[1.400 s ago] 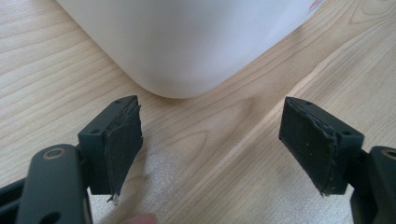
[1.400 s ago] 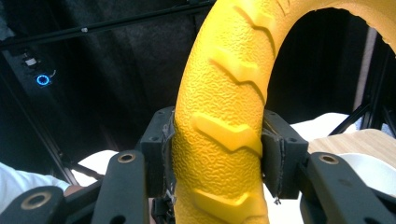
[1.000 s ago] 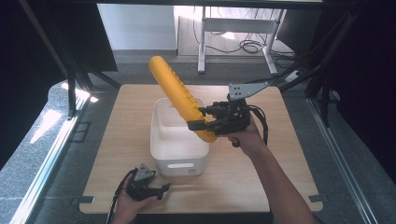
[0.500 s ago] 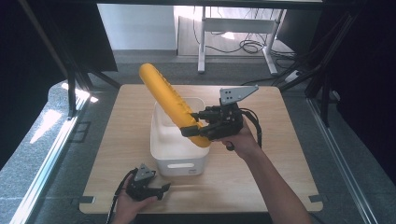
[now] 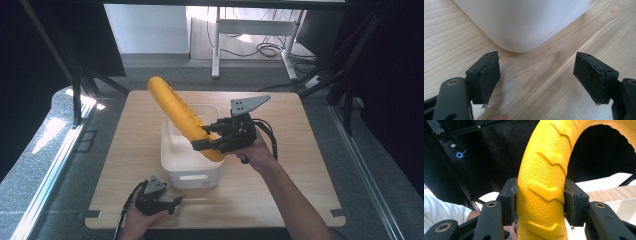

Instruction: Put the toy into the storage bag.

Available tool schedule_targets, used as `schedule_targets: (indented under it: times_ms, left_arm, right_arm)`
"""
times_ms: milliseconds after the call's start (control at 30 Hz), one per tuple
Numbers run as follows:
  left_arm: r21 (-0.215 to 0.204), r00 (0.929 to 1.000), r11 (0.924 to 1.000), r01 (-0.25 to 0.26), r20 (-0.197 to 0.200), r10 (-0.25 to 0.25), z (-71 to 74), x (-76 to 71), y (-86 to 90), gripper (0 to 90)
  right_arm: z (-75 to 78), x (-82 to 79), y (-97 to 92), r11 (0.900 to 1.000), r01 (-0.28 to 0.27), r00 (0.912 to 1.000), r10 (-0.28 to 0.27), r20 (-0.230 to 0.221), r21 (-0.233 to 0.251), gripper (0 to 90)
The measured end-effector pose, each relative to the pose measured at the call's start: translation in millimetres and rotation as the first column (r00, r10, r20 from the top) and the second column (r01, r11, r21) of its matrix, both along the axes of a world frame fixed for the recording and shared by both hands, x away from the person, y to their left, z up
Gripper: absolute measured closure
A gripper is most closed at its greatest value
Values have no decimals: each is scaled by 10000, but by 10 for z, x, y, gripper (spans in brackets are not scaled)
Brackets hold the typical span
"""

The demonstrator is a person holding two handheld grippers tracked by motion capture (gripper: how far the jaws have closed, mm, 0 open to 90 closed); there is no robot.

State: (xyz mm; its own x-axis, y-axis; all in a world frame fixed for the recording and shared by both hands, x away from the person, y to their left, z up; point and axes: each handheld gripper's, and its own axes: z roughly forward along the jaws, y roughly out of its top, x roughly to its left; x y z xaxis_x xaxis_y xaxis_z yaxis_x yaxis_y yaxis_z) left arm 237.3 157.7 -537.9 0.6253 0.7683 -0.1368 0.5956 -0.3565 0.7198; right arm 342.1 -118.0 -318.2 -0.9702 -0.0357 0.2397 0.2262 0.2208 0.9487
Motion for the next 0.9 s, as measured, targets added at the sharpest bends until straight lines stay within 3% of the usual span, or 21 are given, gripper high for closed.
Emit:
schedule_targets:
  times_ms: [633,900]
  left_arm:
    - [43,10000,10000,20,23,-20,-4,1,0,215]
    - [20,10000,10000,27,18,-27,-9,1,-9,215]
  right_arm:
    - [-286,155,90,9977,34,9988,-67,-490,-679,504]
    - [-392,226,56,9945,387,9978,-438,-507,-976,499]
